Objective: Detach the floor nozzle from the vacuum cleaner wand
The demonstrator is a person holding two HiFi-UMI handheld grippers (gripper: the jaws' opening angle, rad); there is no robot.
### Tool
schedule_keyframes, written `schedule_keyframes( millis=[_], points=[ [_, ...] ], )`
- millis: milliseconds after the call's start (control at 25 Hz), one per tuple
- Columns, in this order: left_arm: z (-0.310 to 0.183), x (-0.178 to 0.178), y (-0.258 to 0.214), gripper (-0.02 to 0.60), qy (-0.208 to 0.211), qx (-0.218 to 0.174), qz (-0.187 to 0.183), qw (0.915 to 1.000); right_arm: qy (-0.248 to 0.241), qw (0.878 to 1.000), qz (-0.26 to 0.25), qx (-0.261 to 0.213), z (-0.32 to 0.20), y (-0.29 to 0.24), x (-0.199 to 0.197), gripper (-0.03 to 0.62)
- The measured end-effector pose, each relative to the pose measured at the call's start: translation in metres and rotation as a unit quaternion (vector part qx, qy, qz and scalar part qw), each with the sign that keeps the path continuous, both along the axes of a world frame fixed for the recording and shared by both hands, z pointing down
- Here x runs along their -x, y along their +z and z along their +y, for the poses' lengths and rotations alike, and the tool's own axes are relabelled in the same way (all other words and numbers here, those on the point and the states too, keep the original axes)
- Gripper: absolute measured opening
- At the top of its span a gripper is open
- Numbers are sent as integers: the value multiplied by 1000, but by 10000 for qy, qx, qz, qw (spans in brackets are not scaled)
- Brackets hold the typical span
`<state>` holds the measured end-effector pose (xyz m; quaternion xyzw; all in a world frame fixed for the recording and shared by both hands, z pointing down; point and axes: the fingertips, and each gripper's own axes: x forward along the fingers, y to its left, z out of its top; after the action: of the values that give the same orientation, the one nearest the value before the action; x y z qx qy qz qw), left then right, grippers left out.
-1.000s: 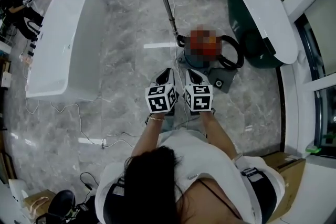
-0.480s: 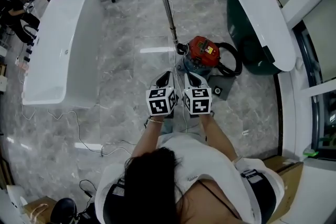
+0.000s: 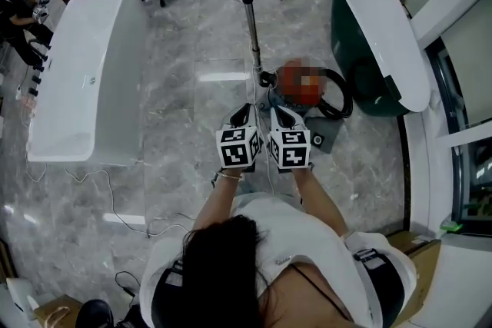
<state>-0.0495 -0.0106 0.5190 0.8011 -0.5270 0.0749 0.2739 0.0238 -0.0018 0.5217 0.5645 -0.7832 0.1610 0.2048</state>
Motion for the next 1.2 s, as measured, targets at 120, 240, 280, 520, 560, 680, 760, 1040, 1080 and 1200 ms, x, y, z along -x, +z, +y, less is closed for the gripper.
schedule_keyframes(
  millis=[120, 240, 280, 520, 560, 680, 760, 1040, 1080, 1200],
  points=[
    [-13, 9, 0, 15, 30, -27, -24, 10000, 33, 10000, 42, -10, -12, 1, 9, 15],
    [-24, 16, -1, 15, 109, -53, -70, 9999, 68, 10000, 38, -13, -22, 2, 19, 15],
    [-28, 19, -1, 15, 133, -60, -90, 9999, 72, 10000, 30, -18, -26, 2, 23, 15],
    [-48, 34, -1, 15, 166, -48, -107, 9998, 161, 9999, 15, -34, -44, 1, 39, 15],
    [-50, 36, 0, 15, 175, -49, -108, 9998, 186, 9998, 11, -13, -46, 3, 40, 15],
    [-55, 42, 3, 15, 199, -27, -126, 9997, 257, 9997, -29, -1, -51, 5, 44, 15],
    [-58, 46, 6, 15, 200, 4, -149, 9997, 286, 9996, -27, 31, -54, 8, 46, 15],
    [-66, 49, 5, 15, 283, -3, -120, 9995, 430, 9991, -19, 0, -63, 5, 45, 15],
    [-68, 49, 3, 15, 285, -13, -107, 9995, 442, 9990, -20, -14, -64, 3, 45, 15],
    [-70, 48, 1, 15, 318, -30, -93, 9994, 469, 9989, 0, -14, -65, 2, 44, 15]
  ],
)
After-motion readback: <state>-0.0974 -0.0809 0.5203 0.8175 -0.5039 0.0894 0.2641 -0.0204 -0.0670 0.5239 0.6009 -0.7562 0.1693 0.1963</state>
